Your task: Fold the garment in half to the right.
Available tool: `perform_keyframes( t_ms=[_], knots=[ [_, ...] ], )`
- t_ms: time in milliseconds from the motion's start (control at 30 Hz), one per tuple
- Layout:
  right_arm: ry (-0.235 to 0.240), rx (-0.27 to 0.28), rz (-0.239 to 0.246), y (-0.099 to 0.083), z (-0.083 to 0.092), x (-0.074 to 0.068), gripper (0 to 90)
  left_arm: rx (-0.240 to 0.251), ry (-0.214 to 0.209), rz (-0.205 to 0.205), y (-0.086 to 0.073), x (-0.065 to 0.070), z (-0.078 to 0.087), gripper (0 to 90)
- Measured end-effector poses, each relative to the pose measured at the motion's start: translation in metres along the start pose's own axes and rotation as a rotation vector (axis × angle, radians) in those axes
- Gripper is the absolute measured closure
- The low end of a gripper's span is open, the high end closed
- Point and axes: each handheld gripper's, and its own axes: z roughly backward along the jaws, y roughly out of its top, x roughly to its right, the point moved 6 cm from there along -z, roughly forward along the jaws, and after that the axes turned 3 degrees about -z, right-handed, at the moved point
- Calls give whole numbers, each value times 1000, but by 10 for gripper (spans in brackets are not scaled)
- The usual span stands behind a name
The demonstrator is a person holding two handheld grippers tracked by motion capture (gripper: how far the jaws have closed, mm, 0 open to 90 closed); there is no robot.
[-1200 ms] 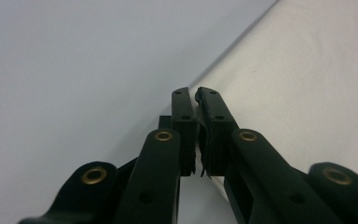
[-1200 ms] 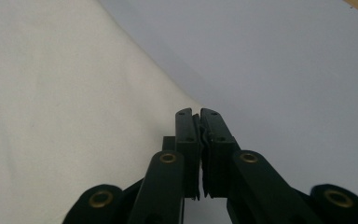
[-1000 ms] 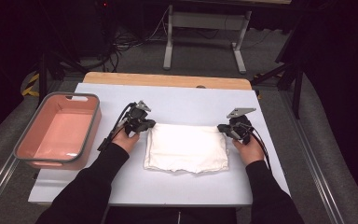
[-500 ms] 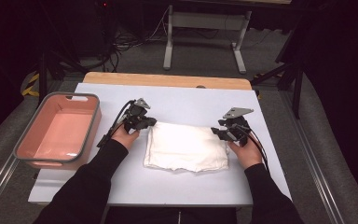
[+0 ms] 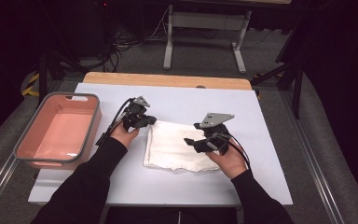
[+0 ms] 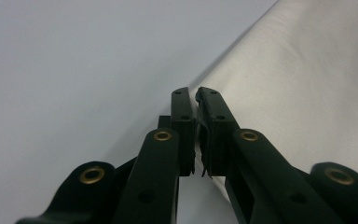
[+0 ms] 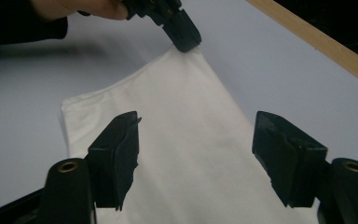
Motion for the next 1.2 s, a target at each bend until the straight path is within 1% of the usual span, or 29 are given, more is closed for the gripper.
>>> perform_keyframes(
  t_ms=[33, 167, 233, 300, 433, 533, 633, 833, 867, 900, 933, 967, 1067, 1200],
  knots=[
    [0, 0, 0, 0, 0, 0, 313, 2, 1, 7, 0, 0, 0, 852],
    [26, 16, 14, 7, -4, -14, 293, 1, 9, 3, 0, -1, 0, 851],
    [37, 17, 19, 10, -8, -20, 287, -4, 8, 9, -1, -1, -1, 851],
    [55, 14, 22, 12, -13, -26, 287, -3, 8, 10, -1, -2, -1, 851],
    [82, 3, 53, 16, -24, -41, 288, -1, 7, 14, -1, -2, 0, 850],
    [106, 0, 64, 19, -30, -49, 288, -3, 11, 11, -2, -5, 1, 851],
    [131, -4, 80, 22, -39, -59, 289, -6, 9, 24, -3, -7, 3, 850],
    [167, -28, 95, 24, -55, -72, 299, -7, 4, 27, -3, -7, 2, 848],
    [180, -39, 100, 23, -61, -77, 313, -9, 3, 26, -4, -7, 1, 847],
    [180, -39, 100, 23, -61, -77, 313, -9, 3, 26, -4, -7, 1, 847],
    [188, -43, 101, 23, -63, -79, 316, -8, -1, 31, -4, -8, 0, 847],
    [195, -49, 102, 23, -66, -82, 321, -19, 1, 32, -5, -9, 0, 846],
    [212, -77, 116, 20, -75, -90, 329, -10, -7, 42, -5, -9, -2, 845],
    [221, -93, 115, 18, -81, -93, 340, -19, -2, 42, -6, -10, -2, 845]
  ],
)
